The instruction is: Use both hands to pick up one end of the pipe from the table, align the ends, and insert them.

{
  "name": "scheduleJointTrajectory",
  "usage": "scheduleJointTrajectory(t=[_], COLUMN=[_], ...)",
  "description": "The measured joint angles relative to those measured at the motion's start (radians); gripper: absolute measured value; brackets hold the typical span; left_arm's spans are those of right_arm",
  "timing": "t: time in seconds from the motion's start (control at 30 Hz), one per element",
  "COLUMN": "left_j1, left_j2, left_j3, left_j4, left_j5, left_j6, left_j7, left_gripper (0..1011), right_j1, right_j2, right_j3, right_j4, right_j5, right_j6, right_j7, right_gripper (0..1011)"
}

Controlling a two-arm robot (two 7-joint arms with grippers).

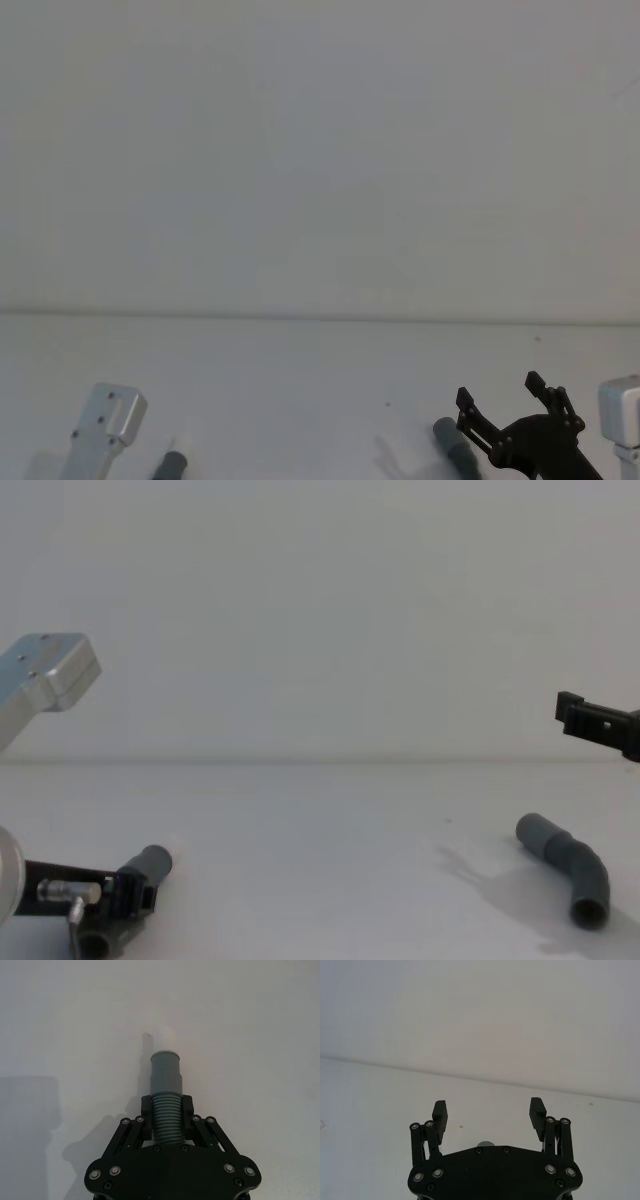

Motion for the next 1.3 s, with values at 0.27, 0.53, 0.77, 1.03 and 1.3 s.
scheduleJointTrajectory(t=[0.27, 0.53, 0.77, 1.03, 1.3], left_j1=[0.0, 0.0, 0.0, 0.0, 0.0], left_j2=[0.0, 0.0, 0.0, 0.0, 0.0], left_j3=[0.0, 0.0, 0.0, 0.0, 0.0], left_j4=[0.0, 0.0, 0.0, 0.0, 0.0], left_j5=[0.0, 0.0, 0.0, 0.0, 0.0], left_j6=[0.0, 0.0, 0.0, 0.0, 0.0], left_j7=[0.0, 0.0, 0.0, 0.0, 0.0], left_gripper=[304, 304, 304, 304, 304], right_j1=[0.0, 0.0, 0.0, 0.0, 0.006], right_j2=[0.0, 0.0, 0.0, 0.0, 0.002], right_j3=[0.0, 0.0, 0.0, 0.0, 0.003], right_j4=[0.0, 0.0, 0.0, 0.0, -0.002], right_j5=[0.0, 0.0, 0.0, 0.0, 0.001], right_j6=[0.0, 0.0, 0.0, 0.0, 0.033], right_j7=[0.0, 0.0, 0.0, 0.0, 0.002], right_gripper=[1000, 1000, 1000, 1000, 1000])
